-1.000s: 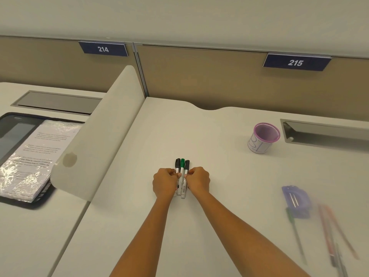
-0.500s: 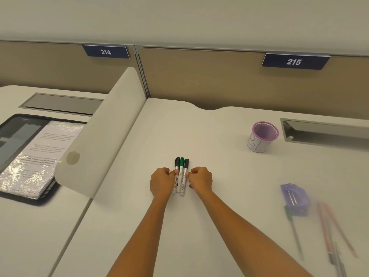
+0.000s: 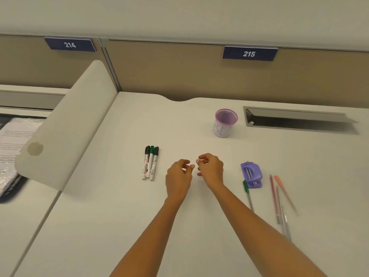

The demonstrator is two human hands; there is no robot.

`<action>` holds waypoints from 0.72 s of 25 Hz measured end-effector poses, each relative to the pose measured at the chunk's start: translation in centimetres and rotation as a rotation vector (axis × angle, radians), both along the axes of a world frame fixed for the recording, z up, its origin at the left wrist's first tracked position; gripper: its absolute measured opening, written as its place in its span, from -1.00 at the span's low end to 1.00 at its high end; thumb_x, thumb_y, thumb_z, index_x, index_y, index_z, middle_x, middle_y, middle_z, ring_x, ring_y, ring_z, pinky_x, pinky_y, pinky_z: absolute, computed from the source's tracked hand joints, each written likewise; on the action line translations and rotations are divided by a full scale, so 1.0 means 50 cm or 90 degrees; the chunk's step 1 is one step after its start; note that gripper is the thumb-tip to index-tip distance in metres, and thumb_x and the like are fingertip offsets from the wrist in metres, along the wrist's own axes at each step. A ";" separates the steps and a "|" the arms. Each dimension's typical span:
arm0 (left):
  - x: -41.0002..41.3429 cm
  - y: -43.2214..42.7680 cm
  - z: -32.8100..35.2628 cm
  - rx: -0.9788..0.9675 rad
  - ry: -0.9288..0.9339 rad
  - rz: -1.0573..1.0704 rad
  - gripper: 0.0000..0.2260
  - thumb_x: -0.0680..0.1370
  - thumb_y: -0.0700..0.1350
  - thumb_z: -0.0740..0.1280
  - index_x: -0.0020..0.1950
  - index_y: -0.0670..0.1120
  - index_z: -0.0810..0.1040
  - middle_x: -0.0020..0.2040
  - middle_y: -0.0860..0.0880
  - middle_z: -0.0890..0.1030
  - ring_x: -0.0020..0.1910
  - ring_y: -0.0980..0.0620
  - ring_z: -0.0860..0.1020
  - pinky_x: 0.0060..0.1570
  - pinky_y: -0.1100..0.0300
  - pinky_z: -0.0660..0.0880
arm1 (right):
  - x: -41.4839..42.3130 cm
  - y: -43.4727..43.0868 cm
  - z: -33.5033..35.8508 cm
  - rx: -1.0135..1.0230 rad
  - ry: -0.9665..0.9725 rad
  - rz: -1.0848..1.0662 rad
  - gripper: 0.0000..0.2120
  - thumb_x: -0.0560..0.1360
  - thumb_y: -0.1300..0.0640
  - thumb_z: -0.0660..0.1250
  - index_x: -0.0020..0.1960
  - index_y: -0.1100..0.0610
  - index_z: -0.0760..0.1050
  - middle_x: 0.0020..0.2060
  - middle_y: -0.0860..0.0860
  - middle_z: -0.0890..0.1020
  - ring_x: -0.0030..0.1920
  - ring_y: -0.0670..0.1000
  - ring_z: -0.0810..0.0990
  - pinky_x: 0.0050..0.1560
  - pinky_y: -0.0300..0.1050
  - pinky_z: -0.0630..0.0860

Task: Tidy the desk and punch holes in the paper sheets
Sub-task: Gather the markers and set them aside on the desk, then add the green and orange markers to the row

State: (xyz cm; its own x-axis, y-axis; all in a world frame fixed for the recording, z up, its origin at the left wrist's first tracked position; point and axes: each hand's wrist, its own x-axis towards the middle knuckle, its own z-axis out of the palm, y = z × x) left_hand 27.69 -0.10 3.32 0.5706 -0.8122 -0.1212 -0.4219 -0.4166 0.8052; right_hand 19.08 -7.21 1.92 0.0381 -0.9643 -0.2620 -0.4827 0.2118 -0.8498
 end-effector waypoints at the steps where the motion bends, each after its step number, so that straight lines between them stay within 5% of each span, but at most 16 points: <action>1: -0.041 -0.003 -0.002 0.012 0.000 -0.030 -0.77 0.54 0.02 0.32 0.15 -0.03 0.59 0.03 0.03 0.67 -0.08 0.07 0.62 -0.11 0.28 0.44 | -0.042 -0.006 0.009 -0.015 0.007 -0.012 -0.84 0.52 0.22 0.35 0.10 0.19 0.58 -0.11 0.07 0.66 -0.24 0.06 0.66 -0.36 -0.20 0.62; 8: -0.286 -0.025 -0.036 0.183 -0.016 -0.184 -0.67 0.46 0.11 0.39 0.09 -0.08 0.60 0.02 -0.01 0.66 -0.04 -0.02 0.61 -0.12 0.18 0.48 | -0.352 -0.028 -0.005 -0.058 0.114 -0.124 -0.84 0.50 0.24 0.34 0.06 0.22 0.60 -0.07 0.16 0.69 -0.15 0.18 0.67 -0.11 0.12 0.66; 14: -0.388 -0.039 -0.036 0.277 -0.114 -0.187 -0.61 0.43 0.16 0.42 -0.01 -0.14 0.50 -0.11 -0.06 0.56 -0.17 -0.06 0.51 -0.24 0.16 0.38 | -0.530 -0.028 -0.046 -0.014 0.345 -0.091 -0.73 0.51 0.12 0.36 0.13 0.25 0.57 0.03 0.18 0.61 0.04 0.19 0.59 -0.01 0.03 0.58; 18: -0.416 -0.045 -0.029 0.303 -0.172 -0.190 -0.81 0.48 -0.02 0.35 -0.11 -0.12 0.43 -0.15 -0.06 0.50 -0.21 -0.06 0.49 -0.25 0.17 0.40 | -0.560 -0.032 -0.056 -0.005 0.386 -0.017 -0.78 0.53 0.12 0.33 0.09 0.24 0.53 0.02 0.16 0.59 0.05 0.18 0.57 -0.01 0.01 0.54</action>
State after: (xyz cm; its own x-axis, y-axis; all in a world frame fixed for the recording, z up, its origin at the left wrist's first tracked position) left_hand 6.89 -2.33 1.85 0.3887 -0.8341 -0.3914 -0.7385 -0.5361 0.4089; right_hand -8.91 -8.78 -0.86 -0.1401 -0.9650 -0.2215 -0.8762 0.2250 -0.4262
